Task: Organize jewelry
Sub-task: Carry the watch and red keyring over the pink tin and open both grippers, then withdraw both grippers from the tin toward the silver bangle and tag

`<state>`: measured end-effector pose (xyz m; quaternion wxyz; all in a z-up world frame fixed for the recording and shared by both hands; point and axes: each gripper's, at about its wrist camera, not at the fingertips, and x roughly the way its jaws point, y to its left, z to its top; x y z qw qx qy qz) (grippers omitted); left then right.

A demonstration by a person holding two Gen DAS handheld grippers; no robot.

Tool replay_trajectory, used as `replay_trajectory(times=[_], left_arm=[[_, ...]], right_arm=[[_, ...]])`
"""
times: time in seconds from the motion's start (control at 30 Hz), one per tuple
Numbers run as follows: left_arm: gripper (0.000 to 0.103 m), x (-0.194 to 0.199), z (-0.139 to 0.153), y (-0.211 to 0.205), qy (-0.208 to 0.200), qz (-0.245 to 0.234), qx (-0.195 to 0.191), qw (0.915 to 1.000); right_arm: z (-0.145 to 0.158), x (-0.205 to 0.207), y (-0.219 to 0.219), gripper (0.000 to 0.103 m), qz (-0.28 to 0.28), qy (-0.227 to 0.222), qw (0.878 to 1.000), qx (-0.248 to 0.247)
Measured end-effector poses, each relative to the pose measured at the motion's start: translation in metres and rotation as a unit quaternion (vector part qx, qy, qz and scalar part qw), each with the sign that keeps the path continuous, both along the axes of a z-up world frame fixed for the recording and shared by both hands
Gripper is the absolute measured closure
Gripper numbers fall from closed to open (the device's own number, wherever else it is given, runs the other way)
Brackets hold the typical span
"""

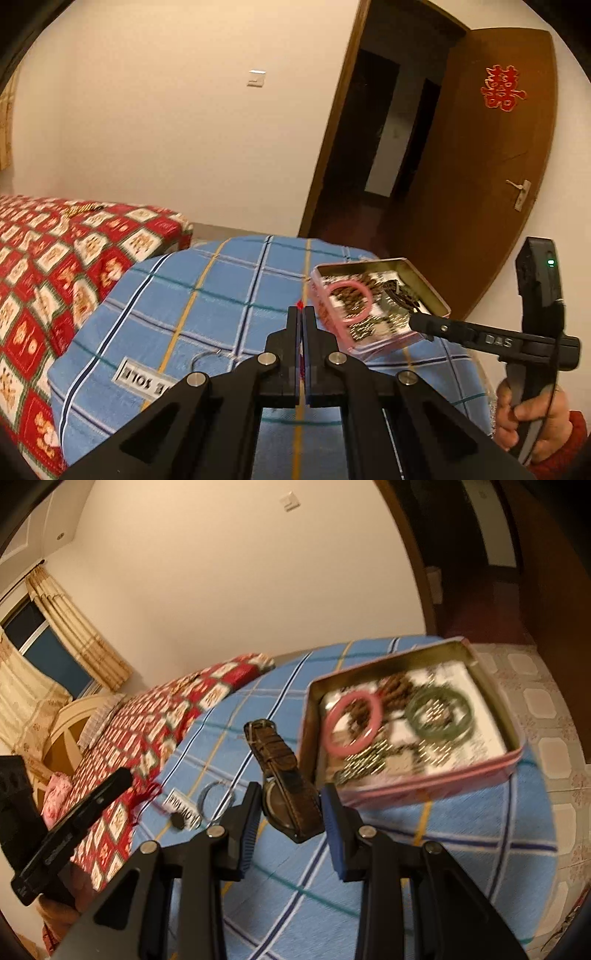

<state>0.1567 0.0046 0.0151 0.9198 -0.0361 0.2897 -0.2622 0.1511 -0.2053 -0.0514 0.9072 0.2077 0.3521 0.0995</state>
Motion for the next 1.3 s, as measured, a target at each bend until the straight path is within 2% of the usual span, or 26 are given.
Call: replay_trajectory(times=[0.1,0.37,0.53,0.7,0.73,0.83,0.87,0.9,0.97,1.03,1.1,1.23,1.3], left_arm=[[0.103,0.006,0.006,-0.019,-0.007,-0.019,-0.002,0.9998],[0.103,0.040,0.009,-0.088,-0.011,-0.075,-0.011,0.9971],[0.103,0.063,-0.011,-0.131,-0.009,-0.098,0.001,0.9952],[0.103,0.077,-0.039,-0.150,0.012,-0.107,0.030,0.9937],[0.102,0.078,-0.043,-0.151,0.018,-0.110,0.036,0.9931],[0.101,0.075,-0.050,-0.151,0.031,-0.108,0.048,0.9925],[0.100,0.072,-0.052,-0.148,0.032,-0.105,0.050,0.9927],[0.098,0.070,-0.053,-0.144,0.032,-0.101,0.049,0.9932],[0.087,0.064,-0.056,-0.133,0.037,-0.091,0.040,0.9943],[0.048,0.055,-0.059,-0.119,0.039,-0.080,0.025,0.9957],[0.033,0.042,-0.058,-0.106,0.021,-0.057,0.016,0.9980],[0.031,0.023,-0.060,-0.093,0.021,-0.030,0.026,0.9990],[0.031,0.016,-0.063,-0.092,0.022,-0.020,0.045,0.9986]], right_arm=[[0.002,0.002,-0.018,0.067,-0.026,-0.008,1.000,-0.006],[-0.003,0.031,-0.049,0.067,-0.105,-0.029,0.990,-0.090],[-0.020,0.055,-0.057,0.067,-0.122,-0.026,0.986,-0.114],[-0.035,0.063,-0.068,0.067,-0.129,-0.034,0.987,-0.094],[-0.034,0.058,-0.071,0.065,-0.126,-0.045,0.987,-0.084],[-0.030,0.049,-0.072,0.050,-0.121,-0.080,0.987,-0.065],[-0.028,0.044,-0.072,0.036,-0.131,-0.094,0.985,-0.068],[-0.025,0.038,-0.072,0.027,-0.145,-0.109,0.981,-0.071],[-0.021,0.027,-0.076,0.026,-0.168,-0.131,0.975,-0.064],[-0.023,0.021,-0.082,0.026,-0.189,-0.134,0.971,-0.060],[-0.028,0.016,-0.086,0.026,-0.208,-0.128,0.967,-0.066],[-0.029,0.008,-0.093,0.022,-0.230,-0.131,0.963,-0.048],[-0.028,0.005,-0.091,0.012,-0.234,-0.128,0.963,-0.049]])
